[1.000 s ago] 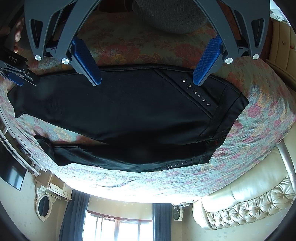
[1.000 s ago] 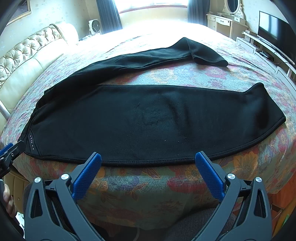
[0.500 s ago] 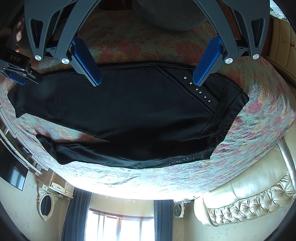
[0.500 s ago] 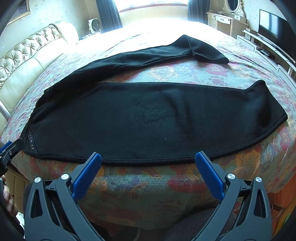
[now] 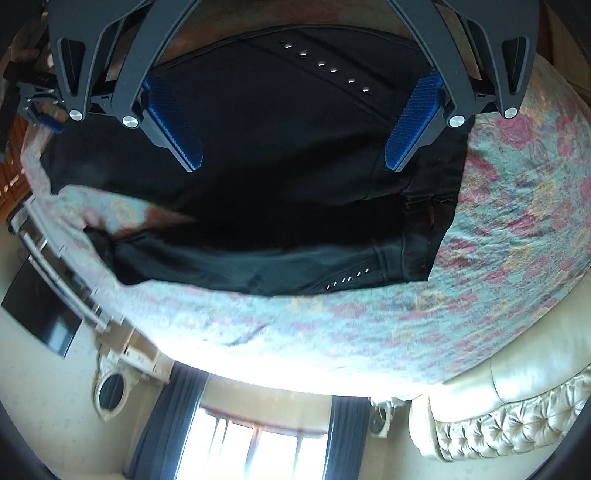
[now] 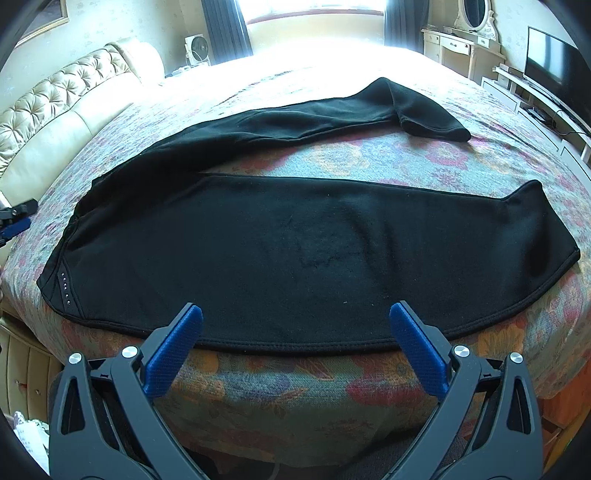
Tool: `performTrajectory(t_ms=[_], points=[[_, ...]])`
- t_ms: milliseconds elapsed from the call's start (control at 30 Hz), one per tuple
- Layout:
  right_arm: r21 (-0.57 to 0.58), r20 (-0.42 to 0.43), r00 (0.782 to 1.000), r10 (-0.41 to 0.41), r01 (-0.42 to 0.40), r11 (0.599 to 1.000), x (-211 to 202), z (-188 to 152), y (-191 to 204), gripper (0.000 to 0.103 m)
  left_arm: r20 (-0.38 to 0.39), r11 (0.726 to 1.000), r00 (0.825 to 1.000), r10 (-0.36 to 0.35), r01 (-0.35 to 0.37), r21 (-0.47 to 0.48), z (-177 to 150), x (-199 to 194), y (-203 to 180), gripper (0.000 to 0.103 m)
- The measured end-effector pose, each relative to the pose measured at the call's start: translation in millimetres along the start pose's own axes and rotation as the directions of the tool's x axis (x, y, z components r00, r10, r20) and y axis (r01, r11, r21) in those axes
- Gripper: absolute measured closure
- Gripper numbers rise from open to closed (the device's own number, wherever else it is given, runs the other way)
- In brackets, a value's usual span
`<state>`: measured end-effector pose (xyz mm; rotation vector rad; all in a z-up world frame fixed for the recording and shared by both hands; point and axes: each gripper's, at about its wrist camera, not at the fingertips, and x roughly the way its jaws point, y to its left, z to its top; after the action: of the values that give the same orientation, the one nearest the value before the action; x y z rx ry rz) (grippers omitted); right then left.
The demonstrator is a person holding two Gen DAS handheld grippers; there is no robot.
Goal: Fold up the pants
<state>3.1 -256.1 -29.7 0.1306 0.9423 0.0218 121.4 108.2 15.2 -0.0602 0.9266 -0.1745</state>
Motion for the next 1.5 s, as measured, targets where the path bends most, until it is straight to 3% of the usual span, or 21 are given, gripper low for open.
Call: performTrajectory(t_ms=[100,233,333,433,633,733,867,1067,1100,1133,1167,1200,1267,1400,1500], points=[[-0.018,-0.012,0.999,0.034,-0.034,0.999,7.3,12.9,10.8,0.002,-0.045,0.997,0.997,0.064,-0.065,-0.037,29.8,25.5,52.0,0.004],[-0.083,0.003,0.994,0.111,-0.111,0.990,16.1,44.8,27.2,0.002,-0.088,0.982,0.995,-0.049,0.032,-0.185,65.1,63.6,127.6,0.004],[-0.123,0.021,0.988,0.152,-0.148,0.981,28.2,77.6,33.0,0.002,-0.103,0.979,0.993,-0.049,0.027,-0.202,84.2,94.0,162.2,0.004],[-0.093,0.030,0.986,0.162,-0.159,0.983,41.6,104.6,30.2,0.002,-0.128,0.971,0.987,-0.097,0.065,-0.231,98.7,128.7,190.8,0.004],[-0.038,0.017,0.981,0.195,-0.194,0.980,63.3,125.3,23.3,0.002,-0.157,0.944,0.964,-0.216,0.165,-0.286,108.1,181.2,212.0,0.005],[-0.029,-0.005,0.978,0.209,-0.209,0.977,74.4,127.3,21.6,0.002,-0.118,0.936,0.956,-0.267,0.229,-0.266,116.0,183.7,213.7,0.004],[-0.033,-0.025,0.976,0.217,-0.218,0.975,86.5,130.2,22.8,0.002,-0.050,0.868,0.922,-0.383,0.341,-0.360,118.5,187.4,225.5,0.004],[-0.084,-0.030,0.969,0.245,-0.247,0.965,99.3,148.9,24.6,0.002,-0.001,0.814,0.895,-0.446,0.406,-0.415,116.1,182.0,236.9,0.006],[-0.095,-0.033,0.969,0.246,-0.248,0.964,103.2,154.3,24.4,0.002,-0.005,0.822,0.896,-0.445,0.406,-0.400,117.1,180.7,234.2,0.009],[-0.110,-0.035,0.968,0.248,-0.250,0.962,107.1,160.6,24.1,0.002,-0.014,0.833,0.897,-0.441,0.403,-0.378,118.7,182.1,229.3,0.031],[-0.123,-0.039,0.968,0.246,-0.249,0.961,110.6,167.2,24.1,0.002,-0.046,0.862,0.915,-0.402,0.361,-0.355,120.0,184.7,224.3,0.043],[-0.133,-0.040,0.968,0.248,-0.251,0.959,113.8,174.7,23.0,0.002,-0.079,0.888,0.930,-0.360,0.316,-0.333,120.7,189.3,219.9,0.069],[-0.154,-0.036,0.965,0.259,-0.262,0.953,121.0,192.7,22.3,0.002,-0.098,0.905,0.938,-0.333,0.288,-0.313,120.3,194.6,215.7,0.072],[-0.278,-0.048,0.967,0.250,-0.253,0.926,143.2,242.4,31.1,0.002,-0.071,0.900,0.941,-0.331,0.292,-0.325,115.8,194.9,218.5,0.074],[-0.418,-0.083,0.975,0.208,-0.224,0.881,178.2,279.3,46.7,0.002,-0.063,0.900,0.944,-0.324,0.288,-0.326,114.3,194.2,219.9,0.074]])
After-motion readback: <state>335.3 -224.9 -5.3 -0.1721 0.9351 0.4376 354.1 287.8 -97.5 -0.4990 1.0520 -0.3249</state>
